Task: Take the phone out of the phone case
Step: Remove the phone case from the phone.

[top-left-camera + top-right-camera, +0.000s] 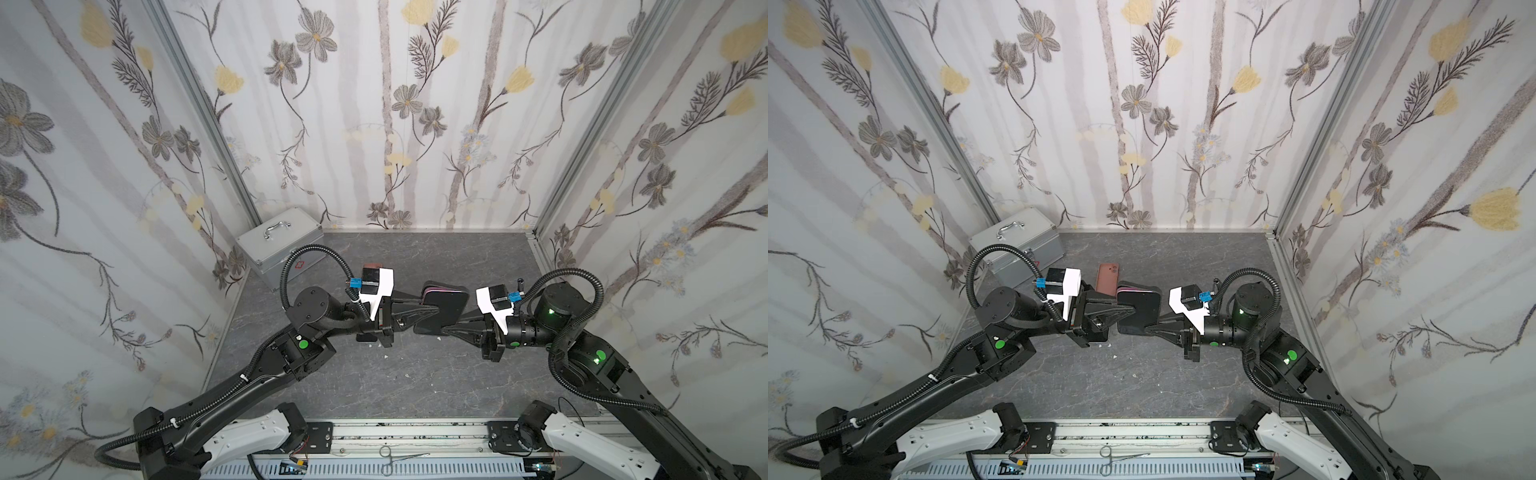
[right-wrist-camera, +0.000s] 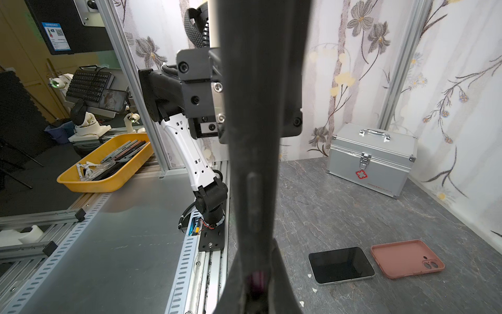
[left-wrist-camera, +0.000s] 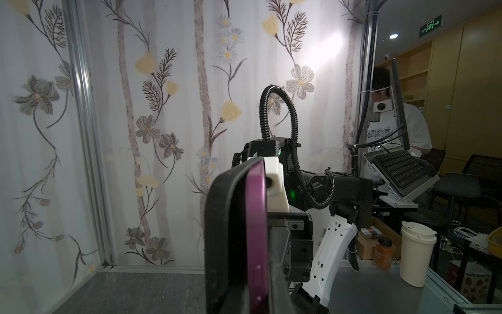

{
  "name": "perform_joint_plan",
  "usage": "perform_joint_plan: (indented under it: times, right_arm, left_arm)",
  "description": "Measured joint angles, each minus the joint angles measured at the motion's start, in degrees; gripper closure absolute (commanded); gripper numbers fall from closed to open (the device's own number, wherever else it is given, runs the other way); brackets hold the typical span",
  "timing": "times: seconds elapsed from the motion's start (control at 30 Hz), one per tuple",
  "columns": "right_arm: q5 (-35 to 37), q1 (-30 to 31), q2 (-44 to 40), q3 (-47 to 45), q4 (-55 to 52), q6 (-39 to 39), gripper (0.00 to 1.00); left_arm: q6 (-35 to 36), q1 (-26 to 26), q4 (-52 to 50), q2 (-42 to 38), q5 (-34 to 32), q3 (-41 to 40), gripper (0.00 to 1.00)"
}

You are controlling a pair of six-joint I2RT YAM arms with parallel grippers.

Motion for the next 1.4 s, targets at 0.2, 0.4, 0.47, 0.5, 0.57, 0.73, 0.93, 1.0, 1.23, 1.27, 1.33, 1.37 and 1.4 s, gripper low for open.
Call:
perform_joint_plan:
  times: [0.2, 0.4, 0.47, 0.5, 0.57, 0.73, 0.93, 1.0, 1.23, 1.27, 1.33, 1.37, 1.4]
  right_arm:
    - [4.37, -0.15, 0.63, -3.08, 2.4, 0.15, 0.4]
    - [16.15, -0.72, -2.69, -5.84, 6.45, 2.01, 0.3]
    - [19.87, -1.36, -3.67, -5.66, 6.54, 3.26, 0.33]
    - [20.9, -1.7, -3.65, -5.29, 6.34, 3.3, 0.34]
    - [21.46, -2.54, -2.84, -2.99, 5.03, 4.2, 0.36]
    - [19.02, -3.13, 2.12, 4.15, -0.35, 3.93, 0.38]
    - [13.53, -3.13, 9.94, 11.23, -11.47, -0.9, 0.43]
    - [12.46, -3.13, 11.65, 12.15, -14.19, -2.14, 0.45]
    - [8.61, -3.02, 14.8, 13.7, -18.1, -3.63, 0.46]
    - [8.35, -2.95, 15.04, 13.75, -18.16, -3.65, 0.46]
    - [7.69, -2.82, 15.47, 13.81, -18.4, -4.07, 0.46]
    - [7.45, -2.8, 15.61, 13.81, -18.58, -4.33, 0.46]
    - [7.34, -2.75, 15.76, 13.81, -18.84, -4.5, 0.45]
  left_arm:
    - [2.6, 1.81, -8.59, -1.03, -2.75, 0.24, 1.0]
    - [9.2, 2.6, -23.69, -1.57, -8.94, 0.96, 1.0]
    - [13.27, 2.56, -29.07, -1.09, -11.28, 2.08, 1.0]
    - [14.95, 2.56, -31.06, -0.74, -12.11, 2.47, 1.0]
    - [18.73, 2.56, -35.95, 0.35, -14.4, 3.37, 1.0]
    - [25.92, 2.49, -44.33, 2.08, -16.2, 4.33, 1.0]
    - [32.72, 1.14, -47.65, 1.9, -16.15, 4.66, 1.0]
    - [33.73, 0.72, -48.22, 2.01, -16.06, 5.07, 1.0]
    - [35.76, -1.07, -48.35, 2.86, -15.98, 5.6, 1.0]
    - [35.98, -1.09, -48.35, 2.91, -15.98, 5.68, 1.0]
    - [36.17, -1.22, -48.37, 2.95, -16.17, 5.79, 1.0]
    - [36.26, -1.31, -48.37, 2.95, -16.26, 5.81, 1.0]
    - [36.35, -1.31, -48.37, 2.95, -16.31, 5.88, 1.0]
